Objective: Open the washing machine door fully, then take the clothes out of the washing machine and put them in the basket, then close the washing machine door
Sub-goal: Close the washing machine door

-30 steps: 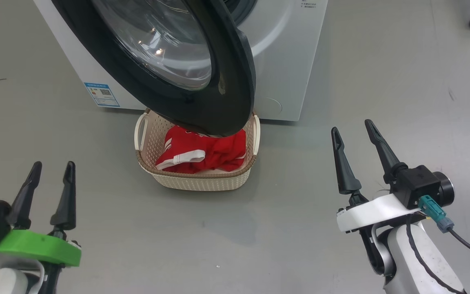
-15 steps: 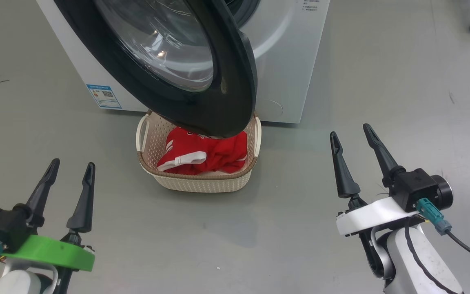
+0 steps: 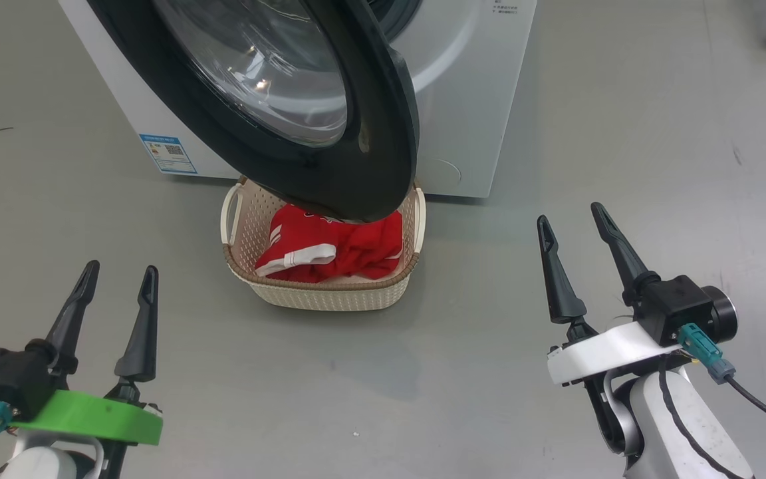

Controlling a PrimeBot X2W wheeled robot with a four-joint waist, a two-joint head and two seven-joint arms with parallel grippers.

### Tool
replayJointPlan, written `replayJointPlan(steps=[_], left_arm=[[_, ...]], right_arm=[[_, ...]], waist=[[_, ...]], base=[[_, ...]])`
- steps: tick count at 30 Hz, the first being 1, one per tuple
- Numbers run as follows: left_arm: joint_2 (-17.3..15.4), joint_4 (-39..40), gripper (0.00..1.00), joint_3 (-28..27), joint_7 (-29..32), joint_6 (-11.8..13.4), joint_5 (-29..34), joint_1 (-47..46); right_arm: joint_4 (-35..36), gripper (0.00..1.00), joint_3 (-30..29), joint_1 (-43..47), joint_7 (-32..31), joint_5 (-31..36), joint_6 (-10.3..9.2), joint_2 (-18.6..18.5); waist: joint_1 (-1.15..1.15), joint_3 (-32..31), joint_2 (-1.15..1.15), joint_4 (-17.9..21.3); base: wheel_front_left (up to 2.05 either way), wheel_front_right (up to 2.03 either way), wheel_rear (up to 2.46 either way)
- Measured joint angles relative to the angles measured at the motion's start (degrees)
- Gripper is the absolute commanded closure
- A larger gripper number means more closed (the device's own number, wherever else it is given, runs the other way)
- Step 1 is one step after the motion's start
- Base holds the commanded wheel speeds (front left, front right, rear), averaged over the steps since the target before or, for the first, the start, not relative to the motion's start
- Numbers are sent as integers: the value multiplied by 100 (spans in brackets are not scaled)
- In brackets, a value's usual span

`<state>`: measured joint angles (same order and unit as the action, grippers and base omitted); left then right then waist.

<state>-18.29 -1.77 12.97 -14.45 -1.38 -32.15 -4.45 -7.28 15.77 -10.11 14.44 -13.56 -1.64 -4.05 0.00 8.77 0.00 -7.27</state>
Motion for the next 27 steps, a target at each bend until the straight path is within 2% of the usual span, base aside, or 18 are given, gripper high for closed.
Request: replayJointPlan(steps=[11,12,14,22,27], left_arm=[[133,19,0,-135,0,-93,204,25],[140,22,0,-155,0,-94,213,28],[166,31,0,-182,0,-103,234,39],[304,70,0,-176,0,-204,308,43],[348,83,0,-183,0,-263,346,41]], right_arm=[[0,0,1,0,0,12,5,3],[0,7,1,0,0,12,5,3],[4,100,8,-1,0,18,14,2],[87,100,193,-106,0,270,181,-104],[81,100,481,-395,-1,367,423,-156]], waist=[[0,39,0,-6],[0,43,0,-8],[0,55,0,-11],[0,165,0,-69],[0,306,0,-157]], base=[[0,0,0],[0,0,0],[0,0,0],[0,0,0],[0,0,0]])
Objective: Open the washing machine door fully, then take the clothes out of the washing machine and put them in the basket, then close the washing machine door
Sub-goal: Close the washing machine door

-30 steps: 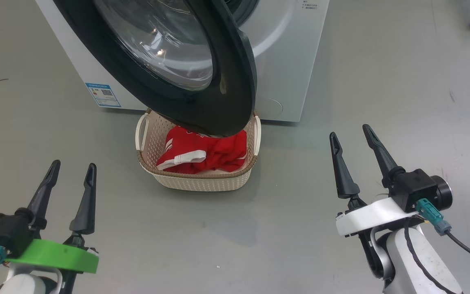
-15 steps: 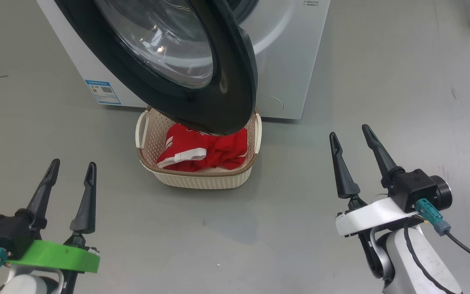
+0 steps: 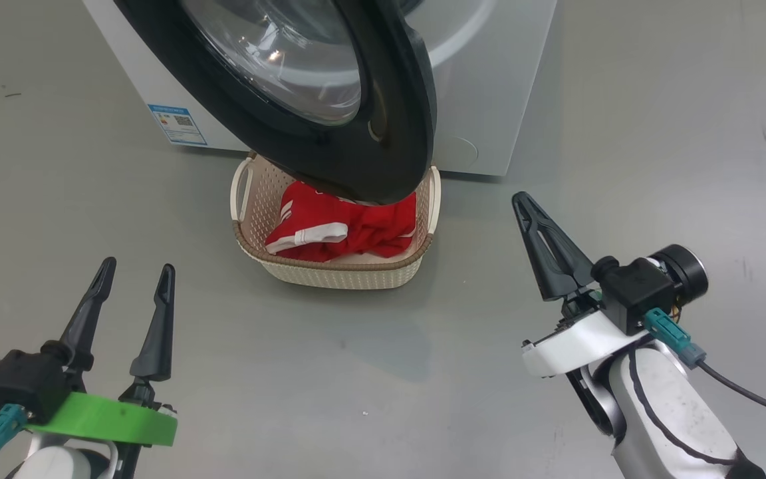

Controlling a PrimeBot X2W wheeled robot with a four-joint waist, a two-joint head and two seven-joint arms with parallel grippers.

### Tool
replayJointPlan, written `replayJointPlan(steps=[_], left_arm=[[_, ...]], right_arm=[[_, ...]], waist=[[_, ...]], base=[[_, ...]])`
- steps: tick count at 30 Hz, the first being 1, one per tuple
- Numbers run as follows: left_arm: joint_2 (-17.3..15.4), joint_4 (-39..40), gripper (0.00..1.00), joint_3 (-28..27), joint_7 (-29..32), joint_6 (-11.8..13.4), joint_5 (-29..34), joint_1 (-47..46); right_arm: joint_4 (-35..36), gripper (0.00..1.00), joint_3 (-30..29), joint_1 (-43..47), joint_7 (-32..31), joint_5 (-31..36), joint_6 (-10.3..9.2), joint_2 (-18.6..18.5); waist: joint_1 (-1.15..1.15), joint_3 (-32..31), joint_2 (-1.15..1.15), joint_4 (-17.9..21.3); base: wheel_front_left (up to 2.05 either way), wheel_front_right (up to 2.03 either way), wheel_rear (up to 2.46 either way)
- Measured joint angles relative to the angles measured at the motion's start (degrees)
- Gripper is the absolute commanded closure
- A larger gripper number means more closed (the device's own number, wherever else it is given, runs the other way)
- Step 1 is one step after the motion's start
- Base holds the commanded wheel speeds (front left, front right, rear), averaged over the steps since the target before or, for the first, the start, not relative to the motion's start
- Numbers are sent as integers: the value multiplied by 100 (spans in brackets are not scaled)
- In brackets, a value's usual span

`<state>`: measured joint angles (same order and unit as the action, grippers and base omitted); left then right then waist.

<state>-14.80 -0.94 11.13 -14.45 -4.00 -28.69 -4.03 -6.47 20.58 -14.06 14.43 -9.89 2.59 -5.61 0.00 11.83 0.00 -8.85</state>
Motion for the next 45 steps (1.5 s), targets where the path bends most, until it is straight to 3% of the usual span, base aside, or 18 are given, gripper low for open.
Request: replayJointPlan(steps=[4,10,31,45], left_arm=[[90,12,0,-9,0,-40,7,-10],[190,22,0,4,0,-115,65,-79],[528,-86,0,44,0,-242,226,-591],[691,-81,0,7,-1,-290,302,-893]], right_arm=[[-41,100,275,-279,-73,109,196,-32],[-176,100,559,-747,-211,187,339,-21],[-832,100,561,-2257,-530,198,411,-411],[-1065,100,245,-3053,-566,167,441,-627]], waist=[[0,133,0,-99],[0,354,0,-284],[0,1327,0,-1054],[0,1879,0,-1206]], base=[[0,0,0],[0,0,0],[0,0,0],[0,0,0]])
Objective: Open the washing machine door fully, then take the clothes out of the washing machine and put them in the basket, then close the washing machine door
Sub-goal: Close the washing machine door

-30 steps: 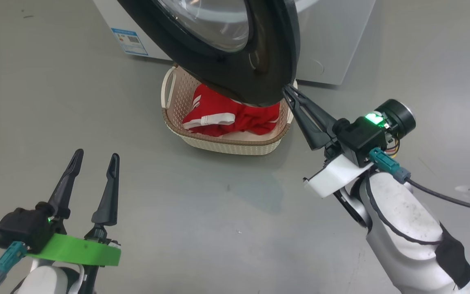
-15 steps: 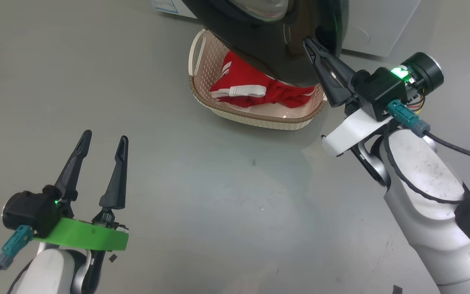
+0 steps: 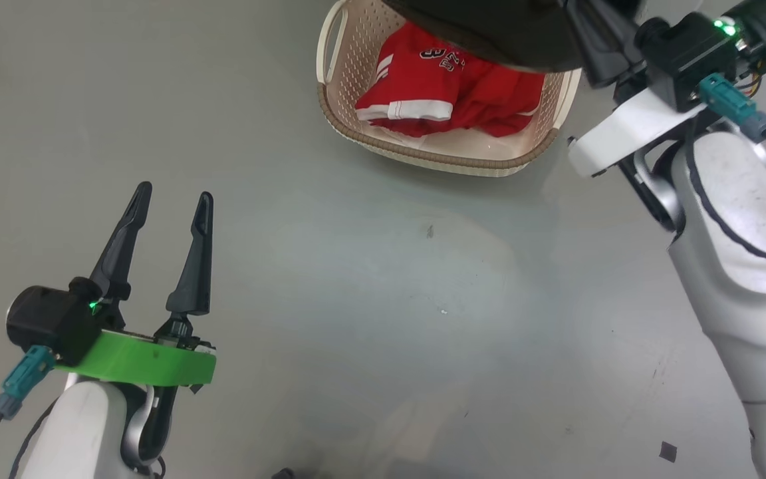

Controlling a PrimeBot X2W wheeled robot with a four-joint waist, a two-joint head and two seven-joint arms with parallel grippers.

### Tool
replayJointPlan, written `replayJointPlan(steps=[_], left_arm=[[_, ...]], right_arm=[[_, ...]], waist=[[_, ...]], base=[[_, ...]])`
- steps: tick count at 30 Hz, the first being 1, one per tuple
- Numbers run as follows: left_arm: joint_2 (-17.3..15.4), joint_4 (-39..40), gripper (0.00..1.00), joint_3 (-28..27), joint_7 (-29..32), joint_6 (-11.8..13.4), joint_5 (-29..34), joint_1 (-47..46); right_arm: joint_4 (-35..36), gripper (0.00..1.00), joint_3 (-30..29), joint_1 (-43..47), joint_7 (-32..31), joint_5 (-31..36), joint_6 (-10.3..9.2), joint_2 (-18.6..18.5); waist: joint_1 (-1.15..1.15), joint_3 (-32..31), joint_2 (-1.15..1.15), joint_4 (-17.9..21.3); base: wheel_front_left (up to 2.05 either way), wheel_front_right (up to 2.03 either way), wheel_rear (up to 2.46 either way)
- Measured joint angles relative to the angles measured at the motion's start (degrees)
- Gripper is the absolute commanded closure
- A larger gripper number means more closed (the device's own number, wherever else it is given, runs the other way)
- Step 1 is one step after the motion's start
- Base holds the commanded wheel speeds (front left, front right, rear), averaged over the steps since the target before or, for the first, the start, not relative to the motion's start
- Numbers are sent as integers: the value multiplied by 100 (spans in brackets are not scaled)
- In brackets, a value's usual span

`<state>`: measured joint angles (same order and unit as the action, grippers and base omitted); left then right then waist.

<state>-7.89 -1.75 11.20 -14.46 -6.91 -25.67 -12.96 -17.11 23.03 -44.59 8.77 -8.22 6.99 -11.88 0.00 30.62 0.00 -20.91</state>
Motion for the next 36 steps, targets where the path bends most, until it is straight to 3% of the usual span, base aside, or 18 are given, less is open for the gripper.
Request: replayJointPlan(steps=[15,32,36], left_arm=[[301,36,0,81,0,-4,-3,-389],[350,-44,0,381,-22,-21,-101,-654],[356,-116,0,407,-24,-21,-133,-665]], right_arm=[[-141,100,-643,-1194,-142,-90,-8,-376],[-546,100,-923,-2170,-354,-7,-70,-823],[-675,100,-1029,-2324,-360,-15,-174,-809]], waist=[[0,723,0,-103],[0,1223,0,-460],[0,1281,0,-520]], base=[[0,0,0],[0,0,0],[0,0,0]])
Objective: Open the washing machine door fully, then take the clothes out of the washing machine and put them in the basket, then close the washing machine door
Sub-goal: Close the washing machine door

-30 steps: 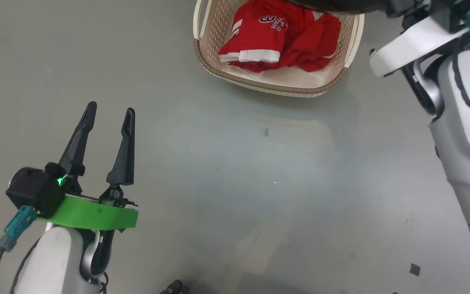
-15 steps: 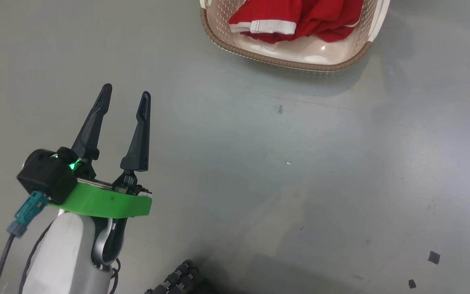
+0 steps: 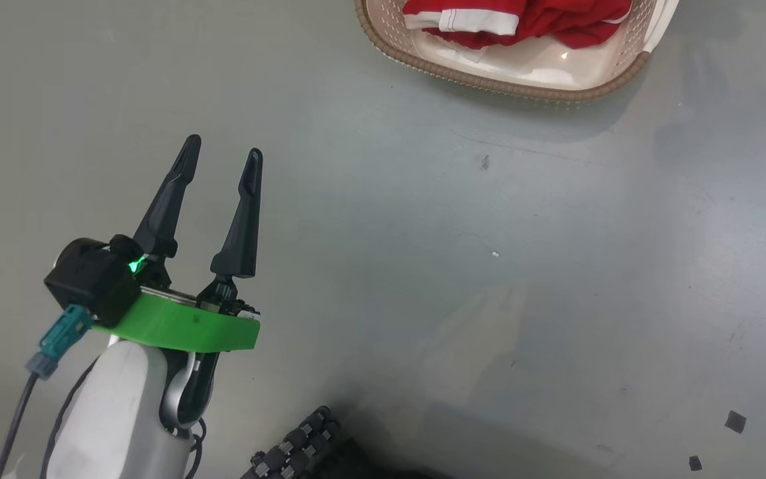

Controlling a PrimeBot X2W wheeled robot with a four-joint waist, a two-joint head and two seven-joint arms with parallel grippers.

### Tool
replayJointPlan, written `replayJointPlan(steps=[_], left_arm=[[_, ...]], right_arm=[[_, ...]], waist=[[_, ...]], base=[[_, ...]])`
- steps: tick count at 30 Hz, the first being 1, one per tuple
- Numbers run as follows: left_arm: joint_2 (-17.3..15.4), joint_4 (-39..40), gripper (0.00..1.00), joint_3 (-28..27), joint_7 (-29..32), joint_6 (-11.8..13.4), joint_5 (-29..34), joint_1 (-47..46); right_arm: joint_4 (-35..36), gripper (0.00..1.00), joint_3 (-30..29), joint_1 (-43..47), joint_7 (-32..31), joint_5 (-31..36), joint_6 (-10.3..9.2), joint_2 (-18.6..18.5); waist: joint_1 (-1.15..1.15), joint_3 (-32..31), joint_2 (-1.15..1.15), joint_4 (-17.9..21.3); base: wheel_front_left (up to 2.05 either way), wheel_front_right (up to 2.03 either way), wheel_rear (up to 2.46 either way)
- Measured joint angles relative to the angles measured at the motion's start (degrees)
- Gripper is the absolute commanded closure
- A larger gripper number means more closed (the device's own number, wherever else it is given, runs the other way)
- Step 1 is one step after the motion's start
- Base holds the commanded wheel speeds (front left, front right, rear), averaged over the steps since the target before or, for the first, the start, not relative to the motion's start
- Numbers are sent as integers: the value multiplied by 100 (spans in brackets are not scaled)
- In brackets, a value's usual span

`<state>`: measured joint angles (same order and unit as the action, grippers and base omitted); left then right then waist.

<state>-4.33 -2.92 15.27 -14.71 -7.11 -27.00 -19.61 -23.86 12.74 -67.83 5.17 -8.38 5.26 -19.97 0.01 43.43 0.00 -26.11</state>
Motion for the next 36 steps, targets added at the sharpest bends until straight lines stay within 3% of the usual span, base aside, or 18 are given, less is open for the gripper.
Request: replayJointPlan(steps=[21,29,36], left_arm=[[66,-167,0,125,0,0,-23,-191],[88,-233,0,-10,0,0,-15,-224],[69,-309,0,-101,0,0,47,-222]], right_arm=[[-580,100,12,-370,248,1,-37,14],[-1039,100,79,445,556,-37,-27,-15],[-1247,100,142,1107,745,-220,0,209]], waist=[[-1,-52,0,-95],[-1,-400,0,-38],[-1,-862,0,101]], base=[[0,0,0],[0,0,0],[0,0,0]])
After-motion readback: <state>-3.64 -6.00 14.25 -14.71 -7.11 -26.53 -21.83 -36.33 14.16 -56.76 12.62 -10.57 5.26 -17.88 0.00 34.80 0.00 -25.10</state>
